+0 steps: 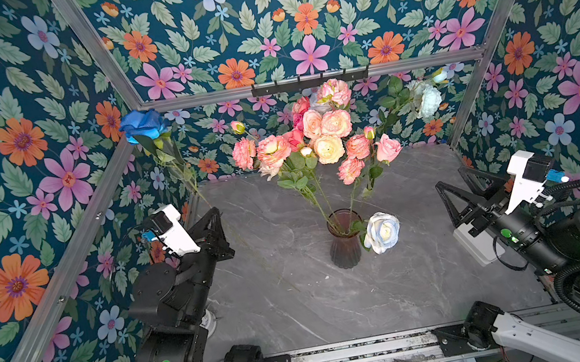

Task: Arrange flowers in a vase
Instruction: Place the flower in the vase.

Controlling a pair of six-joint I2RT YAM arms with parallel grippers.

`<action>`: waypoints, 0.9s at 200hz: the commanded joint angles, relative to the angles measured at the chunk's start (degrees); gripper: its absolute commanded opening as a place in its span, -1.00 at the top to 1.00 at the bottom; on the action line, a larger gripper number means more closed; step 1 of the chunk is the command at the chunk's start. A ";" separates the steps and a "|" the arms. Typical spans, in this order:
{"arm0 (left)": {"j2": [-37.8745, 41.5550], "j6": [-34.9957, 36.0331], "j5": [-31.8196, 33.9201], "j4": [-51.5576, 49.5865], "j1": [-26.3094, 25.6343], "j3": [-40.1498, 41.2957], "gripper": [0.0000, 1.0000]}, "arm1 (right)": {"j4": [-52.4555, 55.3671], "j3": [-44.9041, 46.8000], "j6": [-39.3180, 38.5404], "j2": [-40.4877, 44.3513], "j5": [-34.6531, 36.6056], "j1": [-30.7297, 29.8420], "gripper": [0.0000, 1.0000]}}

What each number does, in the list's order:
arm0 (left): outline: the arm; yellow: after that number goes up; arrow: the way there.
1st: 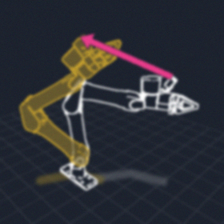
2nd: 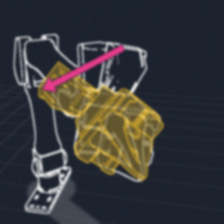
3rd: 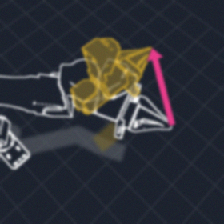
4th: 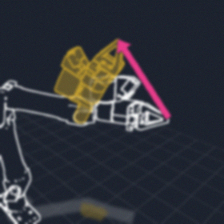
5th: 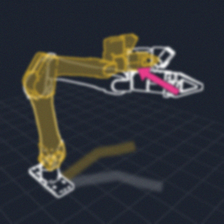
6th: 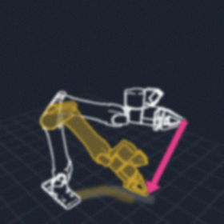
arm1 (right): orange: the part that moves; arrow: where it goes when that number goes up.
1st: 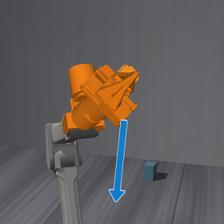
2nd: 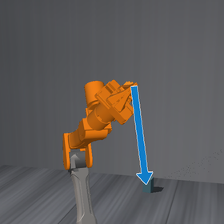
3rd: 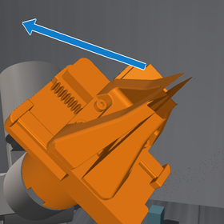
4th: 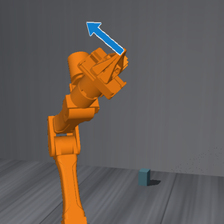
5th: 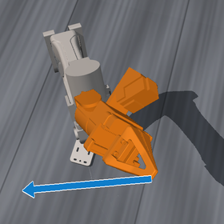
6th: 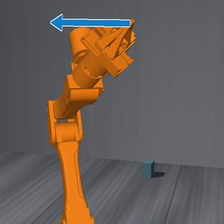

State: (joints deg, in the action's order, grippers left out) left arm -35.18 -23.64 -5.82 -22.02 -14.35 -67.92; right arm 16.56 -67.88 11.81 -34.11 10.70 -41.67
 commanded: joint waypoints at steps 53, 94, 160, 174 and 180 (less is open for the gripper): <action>-8.43 -4.91 -16.62 15.80 0.04 -5.50 1.00 | 0.09 -2.95 1.06 -2.31 1.10 -0.13 -0.65; -12.72 -8.44 -17.81 26.96 -0.56 -3.26 1.00 | 0.22 -3.14 1.21 -2.29 1.26 -0.09 -0.64; -22.03 0.35 -8.03 33.10 -16.22 -7.18 1.00 | 0.56 -4.19 0.66 -3.50 -0.28 -0.05 -0.64; -24.16 4.70 -3.67 33.44 -21.02 -8.05 1.00 | 0.56 -4.11 0.40 -3.45 -0.64 -0.02 -0.64; -25.20 5.89 -2.50 34.10 -22.20 -8.28 1.00 | 0.58 -4.01 0.30 -3.40 -0.60 -0.11 -0.64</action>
State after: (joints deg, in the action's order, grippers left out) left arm -57.89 -25.74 -15.42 7.92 -31.90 -74.94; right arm 17.06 -71.70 12.21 -37.52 10.70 -41.67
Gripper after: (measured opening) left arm 0.058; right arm 0.821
